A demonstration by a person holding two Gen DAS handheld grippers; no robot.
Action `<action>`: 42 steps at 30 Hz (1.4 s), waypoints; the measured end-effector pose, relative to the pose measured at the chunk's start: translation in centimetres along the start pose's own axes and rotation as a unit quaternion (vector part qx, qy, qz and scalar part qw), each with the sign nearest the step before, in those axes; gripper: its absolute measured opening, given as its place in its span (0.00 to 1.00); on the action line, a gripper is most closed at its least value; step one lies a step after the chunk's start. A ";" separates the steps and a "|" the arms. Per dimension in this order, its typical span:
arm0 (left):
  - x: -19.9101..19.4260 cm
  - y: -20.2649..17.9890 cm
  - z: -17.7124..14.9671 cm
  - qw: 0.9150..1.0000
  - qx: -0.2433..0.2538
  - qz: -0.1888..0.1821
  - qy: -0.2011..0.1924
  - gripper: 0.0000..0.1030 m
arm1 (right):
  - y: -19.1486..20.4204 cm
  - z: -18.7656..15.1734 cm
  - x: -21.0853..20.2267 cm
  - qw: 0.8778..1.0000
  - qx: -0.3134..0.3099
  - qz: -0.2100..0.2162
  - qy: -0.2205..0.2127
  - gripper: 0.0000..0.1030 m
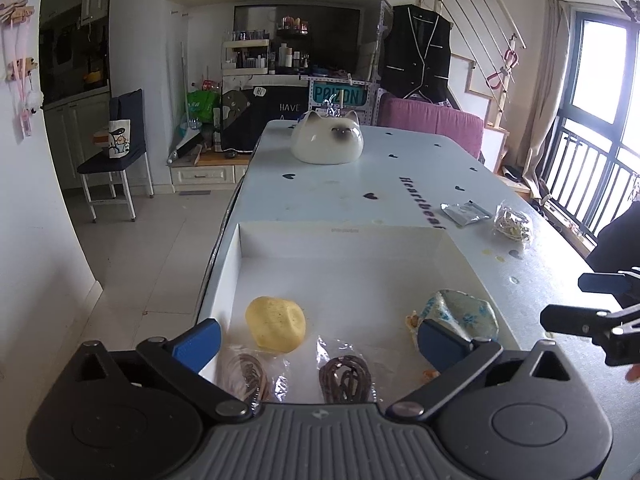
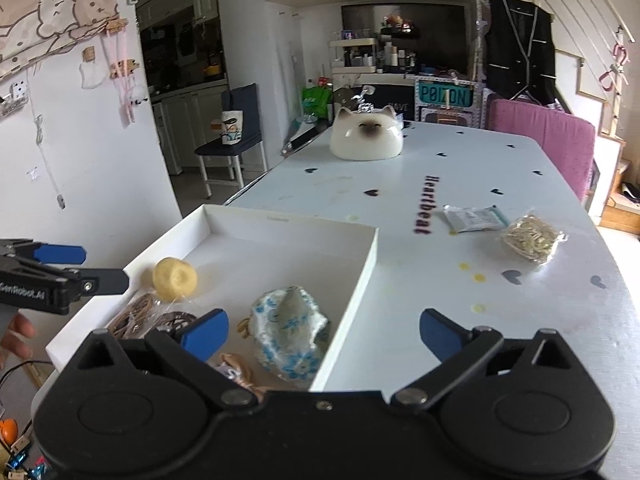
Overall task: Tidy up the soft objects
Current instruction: 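Withdraw both tools from the tray toward the sachet and beaded cords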
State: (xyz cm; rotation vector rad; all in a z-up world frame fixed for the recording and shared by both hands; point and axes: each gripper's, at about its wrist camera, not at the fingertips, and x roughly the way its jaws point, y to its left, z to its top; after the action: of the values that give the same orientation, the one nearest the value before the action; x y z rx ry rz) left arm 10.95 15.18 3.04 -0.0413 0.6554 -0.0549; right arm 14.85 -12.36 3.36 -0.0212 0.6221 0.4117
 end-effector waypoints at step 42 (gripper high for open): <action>1.7 -16.7 12.8 0.999 0.029 -0.009 -0.036 1.00 | -18.0 7.5 -5.6 0.995 0.036 -0.080 -0.053 1.00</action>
State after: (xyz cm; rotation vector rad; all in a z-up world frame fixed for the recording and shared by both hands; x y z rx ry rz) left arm 19.52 -1.34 13.09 0.0060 0.5808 -0.0900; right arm 21.78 -29.92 10.81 0.0198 0.5259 0.2334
